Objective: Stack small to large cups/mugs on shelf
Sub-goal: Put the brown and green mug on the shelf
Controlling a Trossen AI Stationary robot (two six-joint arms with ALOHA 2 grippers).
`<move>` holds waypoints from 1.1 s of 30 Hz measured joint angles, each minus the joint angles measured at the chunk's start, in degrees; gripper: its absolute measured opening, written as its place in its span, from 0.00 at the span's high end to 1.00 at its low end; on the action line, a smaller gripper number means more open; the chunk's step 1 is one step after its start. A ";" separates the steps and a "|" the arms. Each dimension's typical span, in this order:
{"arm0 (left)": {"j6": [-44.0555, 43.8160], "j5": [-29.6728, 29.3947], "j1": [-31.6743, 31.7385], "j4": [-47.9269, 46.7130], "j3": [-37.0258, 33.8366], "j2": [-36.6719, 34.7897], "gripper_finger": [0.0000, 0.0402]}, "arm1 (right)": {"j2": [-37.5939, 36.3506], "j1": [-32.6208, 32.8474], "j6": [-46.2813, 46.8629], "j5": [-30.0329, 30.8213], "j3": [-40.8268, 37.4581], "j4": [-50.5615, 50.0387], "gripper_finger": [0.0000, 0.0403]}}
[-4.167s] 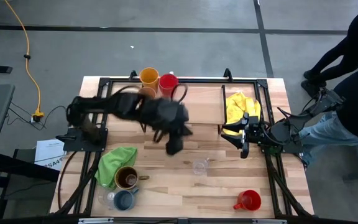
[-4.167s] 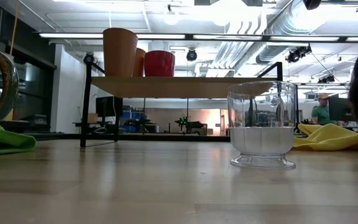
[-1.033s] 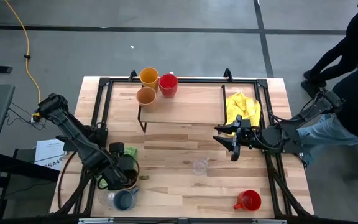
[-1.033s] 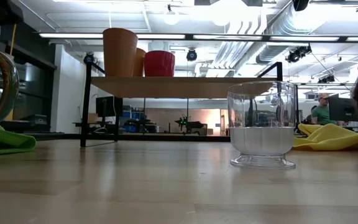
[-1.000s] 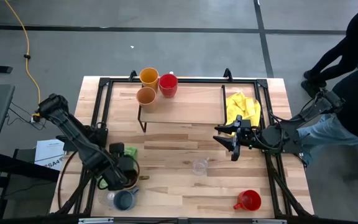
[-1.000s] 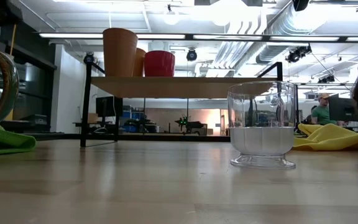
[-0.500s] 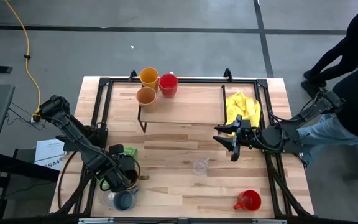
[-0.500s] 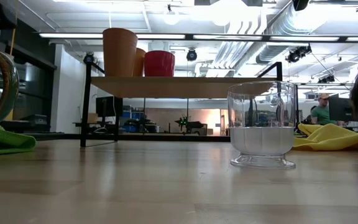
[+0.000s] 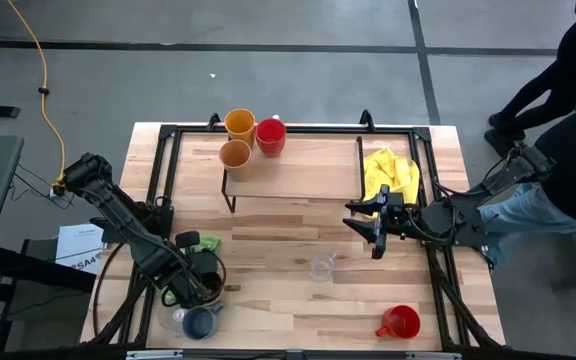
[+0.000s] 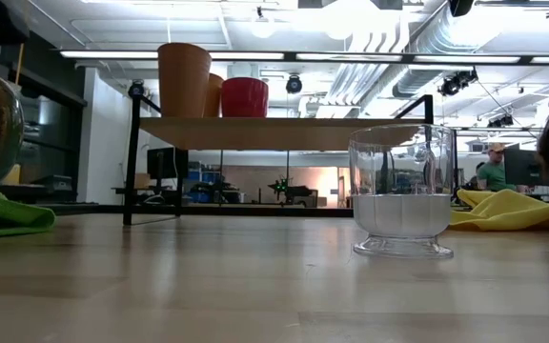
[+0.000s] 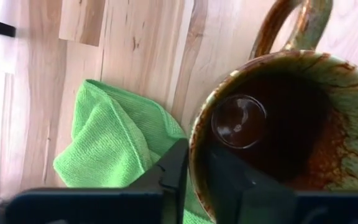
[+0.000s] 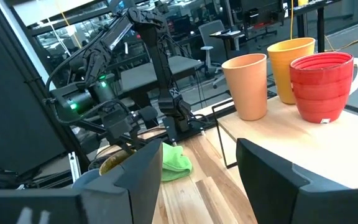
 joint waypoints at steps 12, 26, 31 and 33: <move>-0.02 -5.30 0.76 -1.06 0.02 -0.09 0.96 | 0.00 -0.02 -0.02 0.00 0.00 0.00 0.51; 10.21 -5.08 12.74 2.14 -0.07 0.02 0.89 | 0.00 -0.37 0.40 0.00 0.00 0.00 0.51; 12.00 -2.41 15.07 2.80 -0.02 -0.02 0.90 | 0.00 -0.37 0.41 0.00 0.00 0.02 0.51; 12.00 -2.23 15.06 2.74 -0.02 -0.01 0.88 | 0.00 -0.37 0.42 0.00 0.00 0.02 0.51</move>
